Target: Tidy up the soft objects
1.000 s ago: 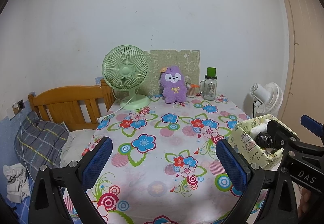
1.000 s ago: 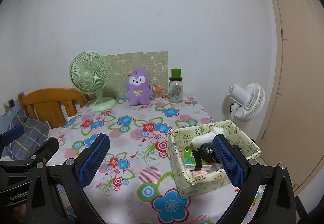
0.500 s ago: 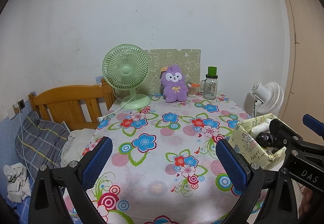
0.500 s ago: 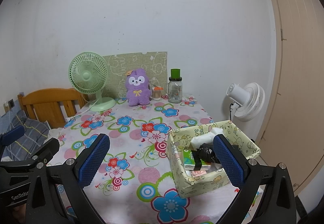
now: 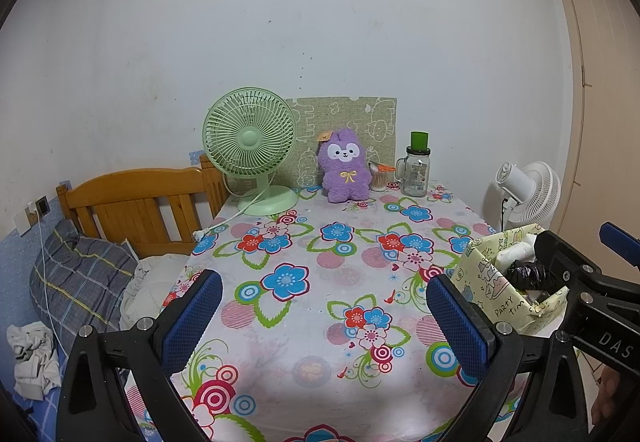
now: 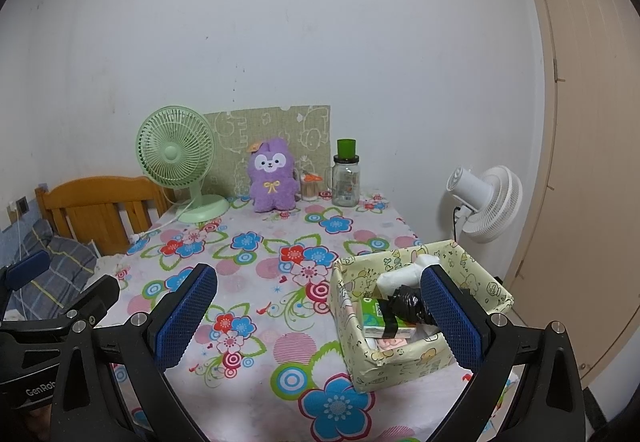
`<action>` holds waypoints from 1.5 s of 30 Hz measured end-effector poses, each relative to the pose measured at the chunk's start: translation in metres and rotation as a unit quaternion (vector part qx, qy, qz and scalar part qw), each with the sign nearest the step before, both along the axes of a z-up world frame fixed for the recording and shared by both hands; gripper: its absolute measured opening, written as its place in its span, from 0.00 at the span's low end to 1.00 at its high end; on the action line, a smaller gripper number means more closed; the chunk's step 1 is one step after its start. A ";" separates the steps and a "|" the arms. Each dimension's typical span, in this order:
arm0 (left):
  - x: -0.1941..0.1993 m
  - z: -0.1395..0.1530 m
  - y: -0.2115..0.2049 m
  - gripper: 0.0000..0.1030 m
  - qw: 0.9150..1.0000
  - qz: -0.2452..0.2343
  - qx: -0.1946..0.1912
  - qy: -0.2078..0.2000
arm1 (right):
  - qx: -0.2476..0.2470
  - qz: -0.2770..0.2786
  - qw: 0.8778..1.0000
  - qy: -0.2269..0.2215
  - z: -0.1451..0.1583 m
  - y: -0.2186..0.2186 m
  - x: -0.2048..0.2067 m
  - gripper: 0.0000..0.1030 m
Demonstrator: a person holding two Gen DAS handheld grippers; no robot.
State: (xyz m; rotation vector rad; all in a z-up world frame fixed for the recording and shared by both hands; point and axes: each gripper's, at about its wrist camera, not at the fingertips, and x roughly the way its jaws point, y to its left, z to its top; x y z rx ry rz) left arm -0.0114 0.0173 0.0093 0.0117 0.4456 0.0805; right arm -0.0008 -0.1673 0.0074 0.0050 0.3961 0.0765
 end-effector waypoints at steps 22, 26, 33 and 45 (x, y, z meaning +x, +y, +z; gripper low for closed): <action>0.000 0.000 0.000 1.00 1.000 -0.001 0.001 0.000 | 0.002 -0.004 1.000 -0.005 0.002 0.000 -0.001 1.00; 0.000 0.000 -0.001 1.00 1.000 0.001 0.001 0.002 | 0.002 -0.004 1.000 -0.006 0.003 -0.001 -0.001 1.00; 0.000 -0.002 0.000 1.00 1.000 0.000 0.000 0.003 | 0.002 -0.004 1.000 -0.006 0.002 0.000 -0.001 1.00; -0.001 -0.003 0.001 1.00 1.000 -0.002 0.000 0.001 | 0.001 -0.004 1.000 -0.006 0.003 0.000 -0.002 1.00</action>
